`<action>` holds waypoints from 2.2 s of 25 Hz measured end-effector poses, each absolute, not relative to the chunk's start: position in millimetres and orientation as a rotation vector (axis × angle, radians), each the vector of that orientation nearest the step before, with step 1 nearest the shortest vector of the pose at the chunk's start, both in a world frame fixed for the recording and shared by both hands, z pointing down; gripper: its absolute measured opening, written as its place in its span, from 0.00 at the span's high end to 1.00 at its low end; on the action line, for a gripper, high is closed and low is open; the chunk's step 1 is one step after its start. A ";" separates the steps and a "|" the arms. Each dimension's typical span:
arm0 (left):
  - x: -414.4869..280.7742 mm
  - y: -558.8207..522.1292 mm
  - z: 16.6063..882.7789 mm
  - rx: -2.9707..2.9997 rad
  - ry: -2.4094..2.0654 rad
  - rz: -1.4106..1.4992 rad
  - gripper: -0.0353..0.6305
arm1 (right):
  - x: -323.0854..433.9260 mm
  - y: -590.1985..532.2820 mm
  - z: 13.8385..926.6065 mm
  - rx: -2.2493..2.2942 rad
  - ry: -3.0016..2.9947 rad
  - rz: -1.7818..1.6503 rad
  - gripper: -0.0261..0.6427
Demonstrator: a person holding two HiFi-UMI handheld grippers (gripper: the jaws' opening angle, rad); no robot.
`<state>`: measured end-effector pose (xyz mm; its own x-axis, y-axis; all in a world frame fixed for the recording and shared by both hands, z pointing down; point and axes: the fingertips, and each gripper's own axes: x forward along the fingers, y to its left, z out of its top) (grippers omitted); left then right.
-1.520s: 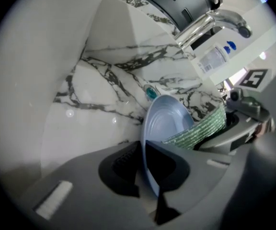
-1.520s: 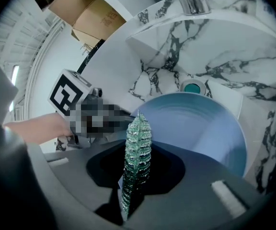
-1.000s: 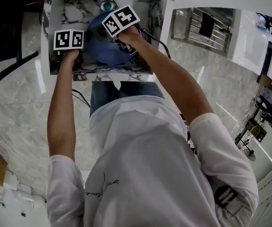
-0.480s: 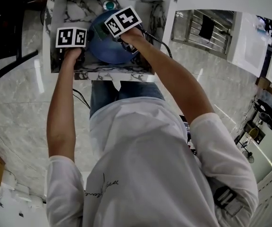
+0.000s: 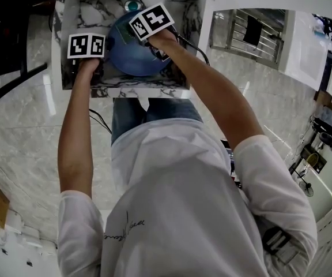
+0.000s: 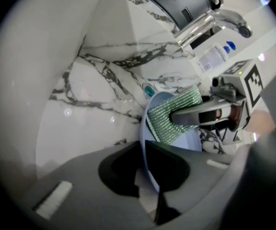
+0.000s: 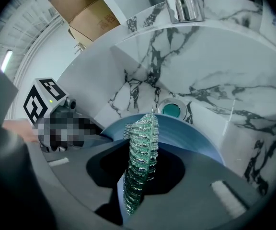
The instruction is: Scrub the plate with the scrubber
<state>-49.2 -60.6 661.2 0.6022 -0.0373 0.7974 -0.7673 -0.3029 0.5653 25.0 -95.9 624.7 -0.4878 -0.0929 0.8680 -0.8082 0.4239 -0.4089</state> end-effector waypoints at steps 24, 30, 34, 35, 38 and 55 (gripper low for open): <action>-46.8 -60.2 659.8 1.739 -0.654 0.831 0.83 | 52.3 -112.7 620.9 0.874 -1.826 1.020 0.86; -46.8 -61.5 660.2 1.740 -0.657 0.833 0.83 | 61.8 -116.8 620.1 0.887 -1.808 0.967 0.86; -46.8 -61.5 660.5 1.741 -0.660 0.833 0.83 | 66.9 -117.7 619.7 0.897 -1.792 0.951 0.86; -47.1 -61.4 660.5 1.741 -0.660 0.834 0.83 | 68.2 -117.9 619.9 0.900 -1.787 0.951 0.86; -47.1 -61.5 660.0 1.740 -0.663 0.835 0.83 | 73.5 -118.7 620.1 0.909 -1.773 0.953 0.86; -46.7 -61.6 659.1 1.742 -0.673 0.842 0.83 | 98.0 -121.0 615.7 0.898 -1.715 0.813 0.86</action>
<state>-46.7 -61.6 659.1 0.5956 -0.0428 0.8022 -0.7730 -0.3025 0.5577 98.0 -121.0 615.7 -0.2291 -0.1910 0.9545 -0.8601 0.4989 -0.1066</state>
